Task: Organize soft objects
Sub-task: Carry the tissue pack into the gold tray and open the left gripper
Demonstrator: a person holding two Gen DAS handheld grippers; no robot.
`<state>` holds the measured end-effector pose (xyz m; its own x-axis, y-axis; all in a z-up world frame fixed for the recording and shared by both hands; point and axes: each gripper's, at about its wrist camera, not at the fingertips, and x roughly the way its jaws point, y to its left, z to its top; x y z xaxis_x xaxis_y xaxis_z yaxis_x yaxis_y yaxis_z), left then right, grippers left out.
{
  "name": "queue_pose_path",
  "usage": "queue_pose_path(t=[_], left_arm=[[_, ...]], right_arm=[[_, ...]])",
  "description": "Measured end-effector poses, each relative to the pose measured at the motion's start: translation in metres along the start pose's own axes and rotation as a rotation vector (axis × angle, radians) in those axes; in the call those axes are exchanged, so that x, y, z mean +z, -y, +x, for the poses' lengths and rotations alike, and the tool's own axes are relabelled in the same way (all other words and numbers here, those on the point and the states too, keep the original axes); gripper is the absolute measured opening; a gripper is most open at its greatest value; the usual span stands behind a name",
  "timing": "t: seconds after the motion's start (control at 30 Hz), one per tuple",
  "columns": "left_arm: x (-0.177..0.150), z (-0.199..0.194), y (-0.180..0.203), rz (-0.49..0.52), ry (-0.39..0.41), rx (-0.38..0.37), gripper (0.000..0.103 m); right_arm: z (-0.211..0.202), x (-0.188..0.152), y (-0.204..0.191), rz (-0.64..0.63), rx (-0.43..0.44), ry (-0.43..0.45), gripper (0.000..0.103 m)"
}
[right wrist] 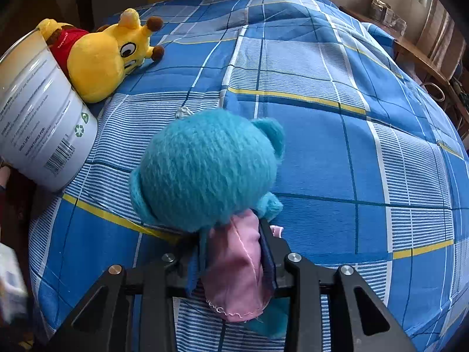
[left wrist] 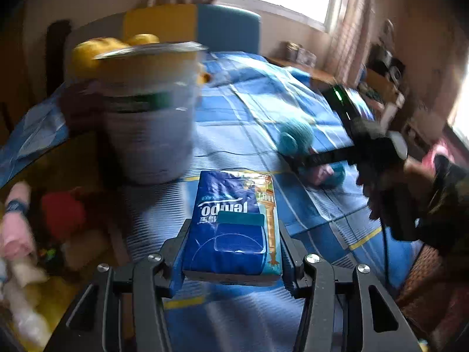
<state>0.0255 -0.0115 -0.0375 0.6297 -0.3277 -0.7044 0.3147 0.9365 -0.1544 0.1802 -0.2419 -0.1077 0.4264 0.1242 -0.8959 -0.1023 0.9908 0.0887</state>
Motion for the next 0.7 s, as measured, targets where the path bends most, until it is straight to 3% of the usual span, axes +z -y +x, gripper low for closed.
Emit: queue_pose_path(t=[0.13,0.27,0.43,0.57,0.7], left_arm=[[0.001,-0.029,-0.042,-0.129,0.028,0.046,0.052],[-0.002,-0.049,-0.086,-0.227,0.053,0.159,0.052],[-0.017,-0.046,-0.142,-0.407,-0.015,0.260,0.052],[-0.030,-0.034,-0.159,-0.432,-0.074,0.343,0.053],[-0.035,-0.026,-0.154,-0.365,-0.087,0.405,0.054]], right_arm=[[-0.004,-0.005,0.002,-0.007,-0.003,0.002,0.036],[0.000,-0.004,-0.001,-0.024,-0.016,0.002,0.036],[-0.001,-0.005,-0.007,-0.036,-0.026,0.003,0.036],[-0.001,-0.006,-0.011,-0.046,-0.032,0.005,0.036],[0.000,-0.006,-0.011,-0.034,-0.026,-0.001,0.036]])
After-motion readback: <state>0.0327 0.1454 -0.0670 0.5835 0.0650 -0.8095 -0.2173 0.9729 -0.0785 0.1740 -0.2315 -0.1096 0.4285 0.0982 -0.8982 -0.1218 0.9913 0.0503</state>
